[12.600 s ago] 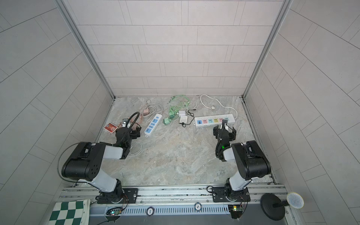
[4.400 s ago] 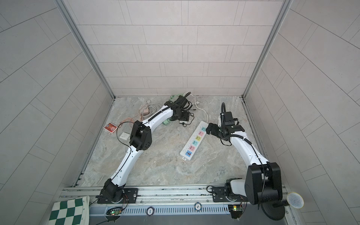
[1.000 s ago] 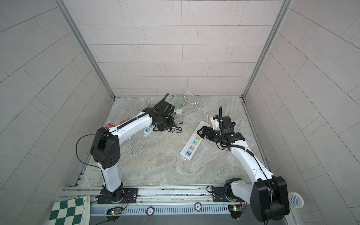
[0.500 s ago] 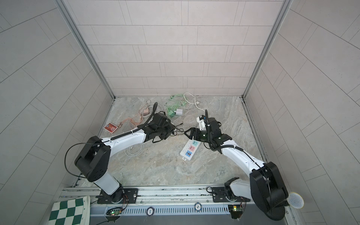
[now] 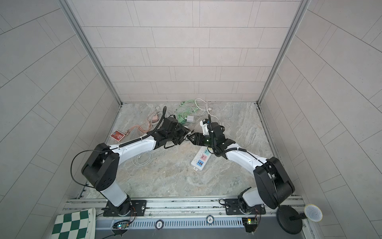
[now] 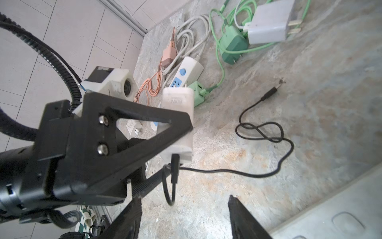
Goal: Insert plugs into power strip
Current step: Pass the plug.
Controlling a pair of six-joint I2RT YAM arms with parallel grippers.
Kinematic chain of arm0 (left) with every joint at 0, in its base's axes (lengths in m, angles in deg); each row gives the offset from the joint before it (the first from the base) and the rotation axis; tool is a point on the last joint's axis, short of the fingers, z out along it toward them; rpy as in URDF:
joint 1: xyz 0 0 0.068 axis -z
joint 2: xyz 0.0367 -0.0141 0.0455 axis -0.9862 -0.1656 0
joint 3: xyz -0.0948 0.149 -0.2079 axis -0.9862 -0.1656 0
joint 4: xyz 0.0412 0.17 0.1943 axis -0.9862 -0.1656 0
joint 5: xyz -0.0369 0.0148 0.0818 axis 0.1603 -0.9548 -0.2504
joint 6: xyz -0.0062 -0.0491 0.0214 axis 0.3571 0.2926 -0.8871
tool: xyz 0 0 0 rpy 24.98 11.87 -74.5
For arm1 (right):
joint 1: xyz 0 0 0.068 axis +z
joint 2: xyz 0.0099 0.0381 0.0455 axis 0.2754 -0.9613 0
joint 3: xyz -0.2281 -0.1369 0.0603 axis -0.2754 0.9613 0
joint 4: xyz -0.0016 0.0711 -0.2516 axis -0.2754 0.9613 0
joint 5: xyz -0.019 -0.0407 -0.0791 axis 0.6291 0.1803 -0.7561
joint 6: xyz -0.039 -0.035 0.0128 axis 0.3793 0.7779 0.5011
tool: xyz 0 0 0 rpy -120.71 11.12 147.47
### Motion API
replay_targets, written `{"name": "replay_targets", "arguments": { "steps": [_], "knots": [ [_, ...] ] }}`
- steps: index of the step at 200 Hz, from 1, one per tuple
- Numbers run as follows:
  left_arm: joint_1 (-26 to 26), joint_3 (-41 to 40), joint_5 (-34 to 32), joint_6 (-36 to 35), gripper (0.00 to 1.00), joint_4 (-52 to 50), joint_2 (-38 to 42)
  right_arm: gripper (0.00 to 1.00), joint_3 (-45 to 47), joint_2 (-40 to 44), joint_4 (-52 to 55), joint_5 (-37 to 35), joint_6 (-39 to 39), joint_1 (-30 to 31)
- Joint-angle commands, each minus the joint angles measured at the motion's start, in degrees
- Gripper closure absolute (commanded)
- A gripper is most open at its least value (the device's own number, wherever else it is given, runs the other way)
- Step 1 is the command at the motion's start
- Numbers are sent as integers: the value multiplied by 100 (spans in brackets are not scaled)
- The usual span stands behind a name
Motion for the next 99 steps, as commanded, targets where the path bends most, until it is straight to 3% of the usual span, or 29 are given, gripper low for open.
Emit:
{"name": "replay_targets", "arguments": {
  "steps": [1,99],
  "knots": [
    [15,-104,216,172,58,473,138,34,-138,-196,-99,-301,137,90],
    [25,-422,527,621,58,987,296,44,-446,-569,-647,-951,383,490]
  ]
}}
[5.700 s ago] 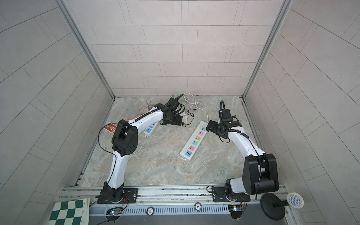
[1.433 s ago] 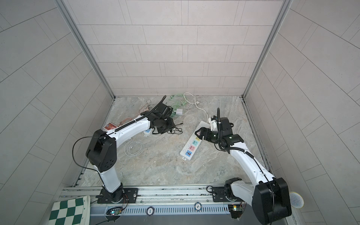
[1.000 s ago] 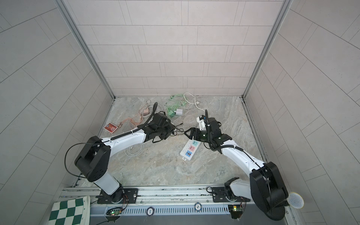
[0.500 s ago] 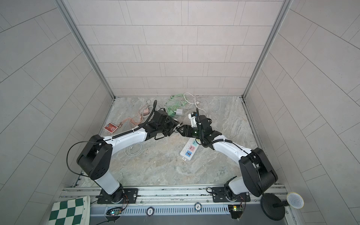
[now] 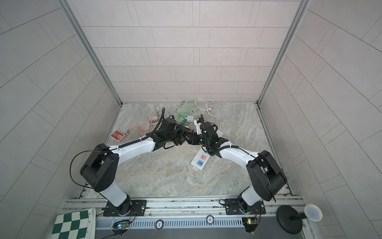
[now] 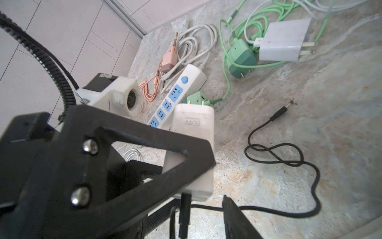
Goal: Insert plugs into power strip
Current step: Pass the plug.
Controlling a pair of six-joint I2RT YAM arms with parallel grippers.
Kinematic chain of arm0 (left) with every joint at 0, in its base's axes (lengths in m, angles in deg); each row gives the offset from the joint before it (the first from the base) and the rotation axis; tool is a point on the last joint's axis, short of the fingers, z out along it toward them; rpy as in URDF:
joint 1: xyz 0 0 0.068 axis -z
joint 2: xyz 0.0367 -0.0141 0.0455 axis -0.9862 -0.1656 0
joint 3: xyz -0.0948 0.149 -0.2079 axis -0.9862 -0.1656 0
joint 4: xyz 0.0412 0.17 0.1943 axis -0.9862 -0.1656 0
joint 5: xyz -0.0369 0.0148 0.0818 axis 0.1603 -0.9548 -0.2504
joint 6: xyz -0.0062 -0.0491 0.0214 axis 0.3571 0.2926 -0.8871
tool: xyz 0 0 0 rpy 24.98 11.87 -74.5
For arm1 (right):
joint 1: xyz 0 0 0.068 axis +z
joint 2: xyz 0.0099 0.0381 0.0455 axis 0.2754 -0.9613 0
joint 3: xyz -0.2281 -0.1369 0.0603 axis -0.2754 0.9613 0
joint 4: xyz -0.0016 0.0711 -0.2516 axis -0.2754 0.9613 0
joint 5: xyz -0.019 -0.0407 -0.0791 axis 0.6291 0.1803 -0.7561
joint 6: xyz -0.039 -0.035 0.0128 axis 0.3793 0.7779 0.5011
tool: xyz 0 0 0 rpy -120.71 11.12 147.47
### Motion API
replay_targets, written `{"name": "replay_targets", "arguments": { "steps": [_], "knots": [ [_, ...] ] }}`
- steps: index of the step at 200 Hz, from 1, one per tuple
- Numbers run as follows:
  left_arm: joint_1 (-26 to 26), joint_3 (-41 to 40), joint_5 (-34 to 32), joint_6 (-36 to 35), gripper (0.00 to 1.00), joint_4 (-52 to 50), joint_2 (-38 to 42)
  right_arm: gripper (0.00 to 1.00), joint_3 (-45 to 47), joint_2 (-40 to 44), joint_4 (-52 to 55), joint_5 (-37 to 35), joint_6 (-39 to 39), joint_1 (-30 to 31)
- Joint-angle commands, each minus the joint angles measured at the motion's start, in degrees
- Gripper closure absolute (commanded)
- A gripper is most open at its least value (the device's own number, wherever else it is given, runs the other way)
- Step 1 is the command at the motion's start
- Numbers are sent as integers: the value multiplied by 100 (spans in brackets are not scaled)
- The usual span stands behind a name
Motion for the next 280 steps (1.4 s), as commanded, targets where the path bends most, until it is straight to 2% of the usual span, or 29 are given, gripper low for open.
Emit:
{"name": "replay_targets", "arguments": {
  "steps": [1,48,112,138,175,203,232,280],
  "knots": [
    [34,-138,206,158,58,399,212,44,-167,-119,-326,-265,117,40],
    [60,-269,266,235,58,547,332,53,-223,-230,-640,-242,98,41],
    [88,-340,455,326,57,767,274,56,-324,-317,-969,-73,320,87],
    [93,-371,562,382,56,887,222,67,-325,-328,-1028,-56,366,97],
    [66,-488,767,465,49,1229,173,85,-353,-165,-835,-140,502,89],
    [-24,-740,925,542,42,1870,126,87,-425,132,-412,-261,604,27],
    [-199,-799,1120,382,38,1847,238,90,-382,509,7,-162,576,-371],
    [-481,-530,1206,-507,32,649,783,92,-287,1043,567,996,542,-1695]
  ]
}}
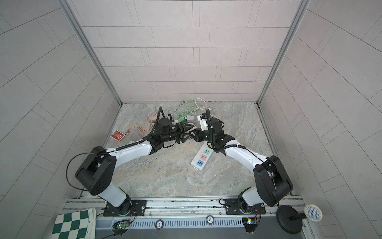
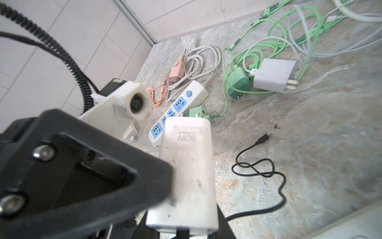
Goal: Insert plugs into power strip
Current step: Pass the plug.
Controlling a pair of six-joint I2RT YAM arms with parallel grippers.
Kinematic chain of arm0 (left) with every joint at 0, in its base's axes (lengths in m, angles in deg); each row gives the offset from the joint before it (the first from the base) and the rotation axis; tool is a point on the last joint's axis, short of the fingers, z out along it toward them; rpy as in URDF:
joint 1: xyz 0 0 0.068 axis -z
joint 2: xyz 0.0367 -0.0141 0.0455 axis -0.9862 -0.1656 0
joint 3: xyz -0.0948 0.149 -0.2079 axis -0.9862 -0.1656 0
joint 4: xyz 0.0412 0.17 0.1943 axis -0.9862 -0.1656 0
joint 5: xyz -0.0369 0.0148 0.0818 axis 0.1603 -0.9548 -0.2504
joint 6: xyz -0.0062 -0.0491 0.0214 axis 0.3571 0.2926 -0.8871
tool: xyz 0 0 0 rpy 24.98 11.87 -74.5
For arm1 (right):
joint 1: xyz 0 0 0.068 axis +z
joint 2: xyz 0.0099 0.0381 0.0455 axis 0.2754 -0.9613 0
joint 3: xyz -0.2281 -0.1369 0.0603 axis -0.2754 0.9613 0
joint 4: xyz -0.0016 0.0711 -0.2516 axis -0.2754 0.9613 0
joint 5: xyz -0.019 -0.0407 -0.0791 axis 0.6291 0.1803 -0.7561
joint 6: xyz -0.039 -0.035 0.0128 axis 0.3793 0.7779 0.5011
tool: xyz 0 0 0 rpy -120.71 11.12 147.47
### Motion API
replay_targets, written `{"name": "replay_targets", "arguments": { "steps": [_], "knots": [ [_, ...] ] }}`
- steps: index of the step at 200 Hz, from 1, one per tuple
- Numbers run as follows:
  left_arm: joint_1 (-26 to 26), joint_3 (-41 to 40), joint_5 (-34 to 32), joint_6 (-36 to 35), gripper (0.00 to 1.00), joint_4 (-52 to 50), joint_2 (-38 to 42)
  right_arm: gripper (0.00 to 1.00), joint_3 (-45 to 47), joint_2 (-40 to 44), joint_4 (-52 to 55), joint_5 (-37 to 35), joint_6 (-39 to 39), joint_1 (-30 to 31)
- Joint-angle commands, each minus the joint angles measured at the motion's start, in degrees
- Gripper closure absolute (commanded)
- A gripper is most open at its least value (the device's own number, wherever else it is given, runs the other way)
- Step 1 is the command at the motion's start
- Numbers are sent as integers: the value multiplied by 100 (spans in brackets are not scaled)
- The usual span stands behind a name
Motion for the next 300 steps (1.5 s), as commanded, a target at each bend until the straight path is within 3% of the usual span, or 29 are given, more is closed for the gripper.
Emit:
{"name": "replay_targets", "arguments": {
  "steps": [1,42,64,107,162,213,277,300],
  "knots": [
    [-208,89,87,-713,32,-1004,334,92,-142,457,40,353,-122,-817],
    [-223,531,143,-1610,30,-2179,517,94,-349,707,600,1367,124,-1780],
    [-231,782,-49,-2440,30,-3264,739,95,-526,693,945,2133,145,-2281],
    [-254,772,-872,-3660,30,-4929,1465,95,-887,716,2280,2308,631,-2529],
    [-377,94,-2026,-4463,28,-5535,2287,96,-1433,436,4248,1683,1555,-2374],
    [-644,7,-2098,-4883,28,-5816,2249,100,-1701,116,5242,71,1717,-2230],
    [-648,26,-2137,-4854,28,-5939,2240,100,-1927,-141,5754,-210,1415,-2230],
    [-651,0,-2057,-4787,28,-5950,2231,100,-1983,-131,5783,178,1287,-2230]
  ]
}}
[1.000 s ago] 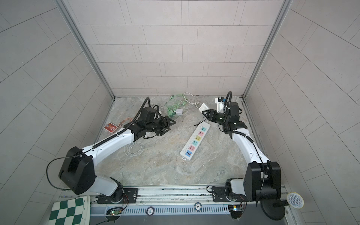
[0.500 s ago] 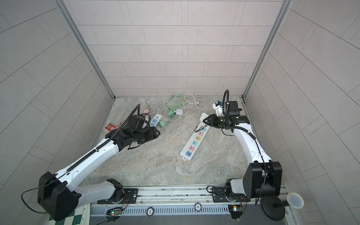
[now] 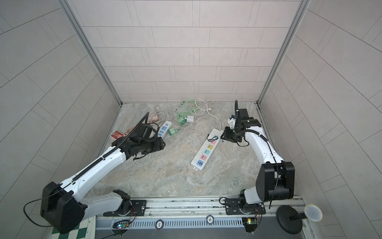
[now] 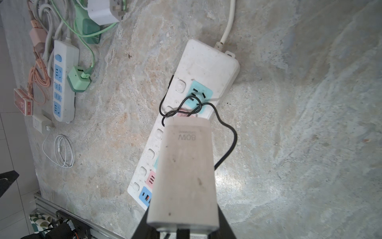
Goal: Insert plugs into power strip
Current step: Pass the plug, then move the socket to the center of the table.
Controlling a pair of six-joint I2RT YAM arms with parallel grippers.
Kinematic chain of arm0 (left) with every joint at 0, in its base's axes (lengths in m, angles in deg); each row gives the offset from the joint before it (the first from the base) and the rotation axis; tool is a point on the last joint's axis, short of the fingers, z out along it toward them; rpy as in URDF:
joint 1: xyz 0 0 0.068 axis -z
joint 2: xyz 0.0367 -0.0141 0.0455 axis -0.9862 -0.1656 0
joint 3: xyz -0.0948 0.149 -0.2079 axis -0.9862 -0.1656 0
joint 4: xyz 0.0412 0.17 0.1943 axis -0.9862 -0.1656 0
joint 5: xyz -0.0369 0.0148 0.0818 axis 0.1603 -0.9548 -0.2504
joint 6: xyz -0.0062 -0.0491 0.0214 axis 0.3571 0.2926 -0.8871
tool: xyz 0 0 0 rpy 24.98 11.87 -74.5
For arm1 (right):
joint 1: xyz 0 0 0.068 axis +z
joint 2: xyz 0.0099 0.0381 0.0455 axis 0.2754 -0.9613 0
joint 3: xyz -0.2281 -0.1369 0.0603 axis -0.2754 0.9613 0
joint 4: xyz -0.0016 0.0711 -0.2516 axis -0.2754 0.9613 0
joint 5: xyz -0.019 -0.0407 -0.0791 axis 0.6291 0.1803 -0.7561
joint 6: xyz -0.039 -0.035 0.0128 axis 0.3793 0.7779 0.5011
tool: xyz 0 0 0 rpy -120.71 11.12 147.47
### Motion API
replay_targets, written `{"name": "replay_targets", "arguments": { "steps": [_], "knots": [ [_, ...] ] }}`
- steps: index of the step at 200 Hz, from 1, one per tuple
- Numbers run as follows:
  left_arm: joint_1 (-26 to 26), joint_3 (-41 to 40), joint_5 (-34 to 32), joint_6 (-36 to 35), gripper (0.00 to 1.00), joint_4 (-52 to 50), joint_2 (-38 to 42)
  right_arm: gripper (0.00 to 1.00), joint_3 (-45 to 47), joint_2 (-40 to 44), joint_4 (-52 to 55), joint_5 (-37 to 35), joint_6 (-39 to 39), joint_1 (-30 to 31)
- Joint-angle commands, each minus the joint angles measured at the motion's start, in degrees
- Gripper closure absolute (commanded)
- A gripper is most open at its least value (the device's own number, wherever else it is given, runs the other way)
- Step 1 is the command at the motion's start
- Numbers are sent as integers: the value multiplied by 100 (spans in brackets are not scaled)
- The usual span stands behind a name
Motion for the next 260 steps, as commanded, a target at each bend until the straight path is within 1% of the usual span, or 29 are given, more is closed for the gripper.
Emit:
{"name": "replay_targets", "arguments": {
  "steps": [1,17,41,66,86,104,125,135,158,235,246,254,260],
  "knots": [
    [-18,-7,-20,-17,28,-156,-2,100,-185,70,193,174,-122,17],
    [-15,-16,54,-7,28,-176,0,100,-88,117,69,452,-320,16],
    [-14,-51,-7,58,28,-225,35,100,94,244,-132,860,-644,15],
    [-13,-124,-26,163,28,-194,113,100,242,402,-284,1137,-999,33],
    [-14,-206,-8,232,28,-139,232,100,103,379,53,1053,-1157,34],
    [-18,-260,1,233,28,-115,362,100,-126,194,638,1020,-1183,28],
    [-14,-254,-39,230,28,-173,471,100,-245,-192,1063,1577,-1115,15],
    [-12,-251,-63,230,28,-200,512,100,-347,-373,1319,1613,-966,16],
    [-12,-260,-65,233,28,-244,606,100,-442,-610,1588,1534,-674,17],
    [-12,-319,-56,235,28,-264,831,100,-1007,-976,2232,1260,-244,8],
    [-12,-348,-66,230,28,-240,861,100,-1200,-1047,2497,823,-160,-9],
    [-11,-371,-55,231,28,-204,873,100,-1353,-1056,2694,180,-151,-16],
    [-17,-384,-38,390,28,-180,874,100,-1422,-1040,2784,-182,-155,-45]
  ]
}}
